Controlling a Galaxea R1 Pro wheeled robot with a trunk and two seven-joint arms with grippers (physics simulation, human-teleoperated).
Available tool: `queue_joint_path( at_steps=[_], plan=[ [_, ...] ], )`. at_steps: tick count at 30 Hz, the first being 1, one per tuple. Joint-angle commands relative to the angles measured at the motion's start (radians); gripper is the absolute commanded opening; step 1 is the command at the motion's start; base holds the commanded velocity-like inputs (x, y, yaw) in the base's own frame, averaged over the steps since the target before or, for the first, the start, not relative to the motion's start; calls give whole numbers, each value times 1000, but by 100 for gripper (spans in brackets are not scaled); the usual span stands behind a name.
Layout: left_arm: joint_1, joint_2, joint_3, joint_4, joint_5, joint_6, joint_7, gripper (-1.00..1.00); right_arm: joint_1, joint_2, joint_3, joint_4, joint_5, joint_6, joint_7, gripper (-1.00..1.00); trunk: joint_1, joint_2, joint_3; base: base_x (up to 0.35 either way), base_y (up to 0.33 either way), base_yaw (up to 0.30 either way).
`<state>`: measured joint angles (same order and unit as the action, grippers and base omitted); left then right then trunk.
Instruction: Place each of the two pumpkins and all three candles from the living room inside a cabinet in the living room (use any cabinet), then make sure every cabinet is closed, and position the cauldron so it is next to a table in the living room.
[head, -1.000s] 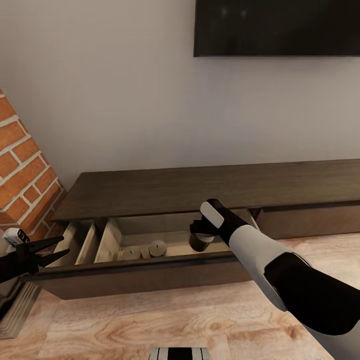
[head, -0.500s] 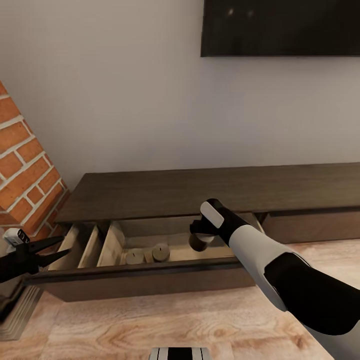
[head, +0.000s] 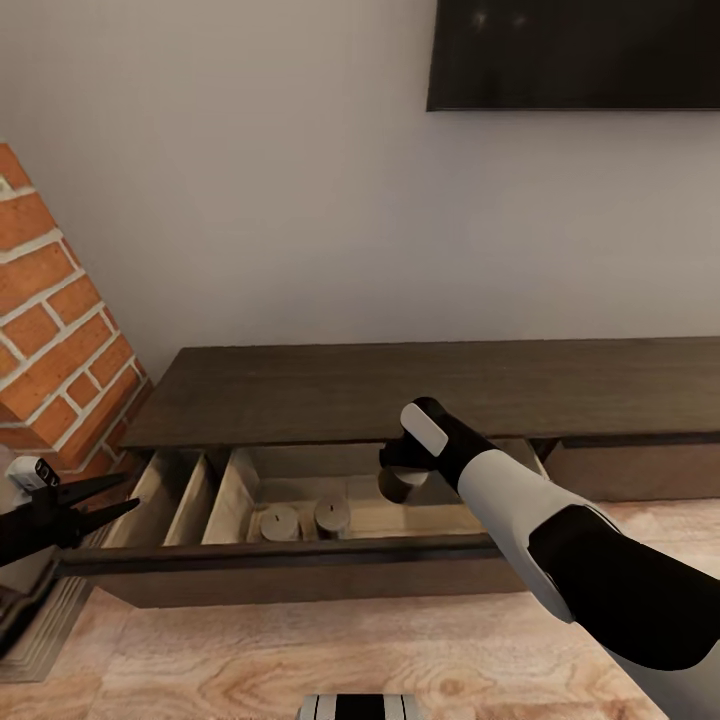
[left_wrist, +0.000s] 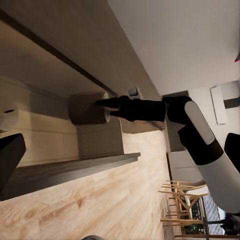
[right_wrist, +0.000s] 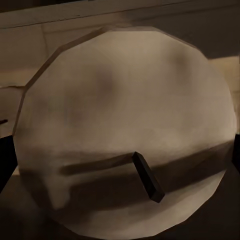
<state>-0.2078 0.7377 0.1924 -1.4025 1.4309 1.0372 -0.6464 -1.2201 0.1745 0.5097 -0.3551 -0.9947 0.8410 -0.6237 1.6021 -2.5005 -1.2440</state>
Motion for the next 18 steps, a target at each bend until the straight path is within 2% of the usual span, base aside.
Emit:
queue_joint_path(
  at_steps=[1,18],
  plan=[
    [-1,0,1,0,-3,4,-5,100,-1,0,4,-1,-7,1,-8,-100,0,-1,-5,6,0,107],
    [-1,0,1,0,-1,4,-6,100,-1,0,4,-1,-8,1,-8,-100,8,-5,-70,0,0,8]
  ],
)
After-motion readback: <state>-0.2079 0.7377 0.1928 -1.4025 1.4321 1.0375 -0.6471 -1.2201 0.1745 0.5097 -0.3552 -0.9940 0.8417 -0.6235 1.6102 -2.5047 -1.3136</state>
